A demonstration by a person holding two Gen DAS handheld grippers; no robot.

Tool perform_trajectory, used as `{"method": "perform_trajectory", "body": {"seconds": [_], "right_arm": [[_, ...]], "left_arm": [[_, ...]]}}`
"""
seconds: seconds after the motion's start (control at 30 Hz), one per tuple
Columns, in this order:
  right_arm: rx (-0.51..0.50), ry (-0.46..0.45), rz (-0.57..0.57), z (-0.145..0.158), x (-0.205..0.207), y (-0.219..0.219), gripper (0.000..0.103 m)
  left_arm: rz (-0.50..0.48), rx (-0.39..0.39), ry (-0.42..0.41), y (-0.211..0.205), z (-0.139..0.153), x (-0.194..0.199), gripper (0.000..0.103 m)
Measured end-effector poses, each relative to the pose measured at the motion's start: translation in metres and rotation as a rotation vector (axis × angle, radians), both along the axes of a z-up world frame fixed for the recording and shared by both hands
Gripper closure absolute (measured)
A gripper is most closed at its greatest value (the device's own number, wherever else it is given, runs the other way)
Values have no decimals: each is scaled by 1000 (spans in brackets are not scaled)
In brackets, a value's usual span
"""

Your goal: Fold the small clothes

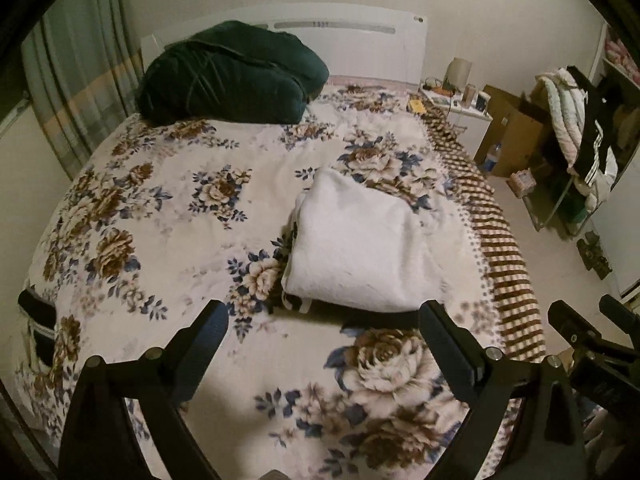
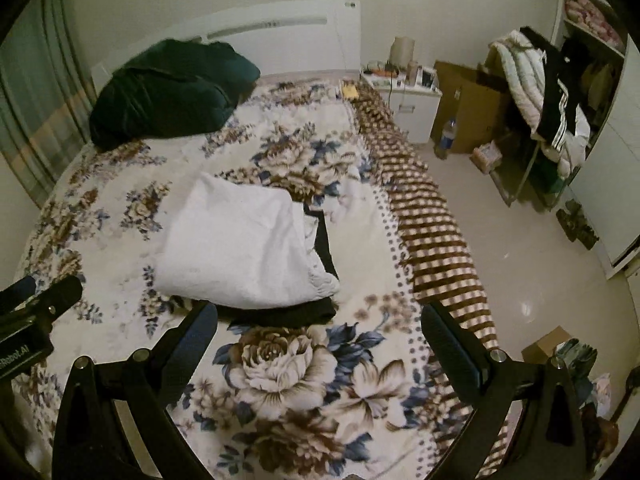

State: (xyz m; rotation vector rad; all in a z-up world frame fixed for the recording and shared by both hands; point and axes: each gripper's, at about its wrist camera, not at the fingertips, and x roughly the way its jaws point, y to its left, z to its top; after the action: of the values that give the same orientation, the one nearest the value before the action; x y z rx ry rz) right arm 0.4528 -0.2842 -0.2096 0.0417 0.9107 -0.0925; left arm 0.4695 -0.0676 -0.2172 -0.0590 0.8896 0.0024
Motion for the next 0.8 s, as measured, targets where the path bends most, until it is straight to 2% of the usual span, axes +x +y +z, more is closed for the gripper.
{"method": "perform_trajectory", "body": {"seconds": [0.27,0.53,0.67,0.8], "right_arm": [[-6,-95,19,90,-90,-12,0],[-17,-201,46,174,-171,-14,0],[-24,-234,58,206,-202,-10,0],[-39,-262,68,232,-233,-4,0]], "left_arm": [[0,35,-68,-21,60,-73,6],[41,40,-141,-27,116,-136,6],[49,51,-173,-25,140,-162,6],[43,58,-190,-26,151,-184,6]]}}
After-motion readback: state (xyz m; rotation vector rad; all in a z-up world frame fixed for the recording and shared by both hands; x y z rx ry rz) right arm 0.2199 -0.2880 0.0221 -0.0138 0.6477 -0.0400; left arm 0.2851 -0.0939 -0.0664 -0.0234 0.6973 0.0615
